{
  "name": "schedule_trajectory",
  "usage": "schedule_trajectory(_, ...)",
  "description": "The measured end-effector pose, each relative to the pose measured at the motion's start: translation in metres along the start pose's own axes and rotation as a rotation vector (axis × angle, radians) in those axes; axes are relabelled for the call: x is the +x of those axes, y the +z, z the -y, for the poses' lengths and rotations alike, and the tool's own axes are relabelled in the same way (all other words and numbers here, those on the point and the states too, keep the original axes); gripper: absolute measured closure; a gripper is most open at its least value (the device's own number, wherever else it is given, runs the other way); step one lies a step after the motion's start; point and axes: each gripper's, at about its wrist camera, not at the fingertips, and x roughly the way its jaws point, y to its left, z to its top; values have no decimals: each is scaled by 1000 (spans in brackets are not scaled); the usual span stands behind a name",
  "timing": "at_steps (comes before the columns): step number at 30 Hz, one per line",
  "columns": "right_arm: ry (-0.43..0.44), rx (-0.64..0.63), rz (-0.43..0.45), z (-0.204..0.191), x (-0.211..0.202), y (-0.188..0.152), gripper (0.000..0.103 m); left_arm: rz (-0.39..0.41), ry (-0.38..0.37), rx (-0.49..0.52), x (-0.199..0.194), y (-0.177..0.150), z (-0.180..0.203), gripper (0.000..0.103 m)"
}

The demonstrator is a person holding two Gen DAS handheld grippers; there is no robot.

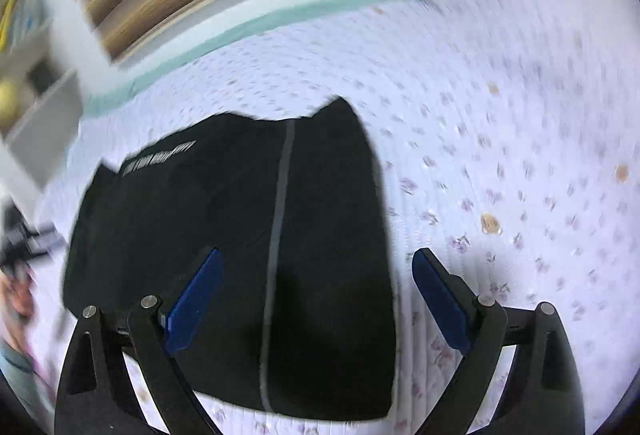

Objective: Fold large clothes

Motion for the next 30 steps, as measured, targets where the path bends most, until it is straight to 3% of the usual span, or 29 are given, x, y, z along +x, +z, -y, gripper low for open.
schedule_trajectory(3, 100, 112, -65, 29, 21, 15, 6, -40, 13, 7, 22, 11, -7, 37)
schedule_trajectory(6, 136, 149, -96, 48, 40, 28, 6, -77, -55, 12, 44, 16, -7, 37)
schedule_trajectory(9, 197, 174, -115, 57, 54, 29, 6, -169, -86, -19, 76, 19, -13, 37)
schedule_trajectory(12, 227, 152, -135, 59, 68, 28, 6, -215, -134, -74, 100, 23, -24, 35)
schedule_trajectory(17, 209, 75, -180, 59, 95, 20, 5, -218, -159, -33, 104, 21, -17, 35)
schedule_trajectory(20, 320, 68, -214, 59, 101, 19, 4, -215, -241, -14, 100, 17, -10, 35)
schedule_trajectory(23, 514, 81, -262, 50, 98, 13, 11, -200, -300, -36, 89, 13, -8, 37)
schedule_trajectory(27, 437, 20, -298, 40, 105, 13, 12, -201, -294, -13, 94, 10, -4, 37)
schedule_trajectory(30, 466, 74, -329, 45, 128, 16, 11, -246, -288, -53, 111, 10, -7, 35)
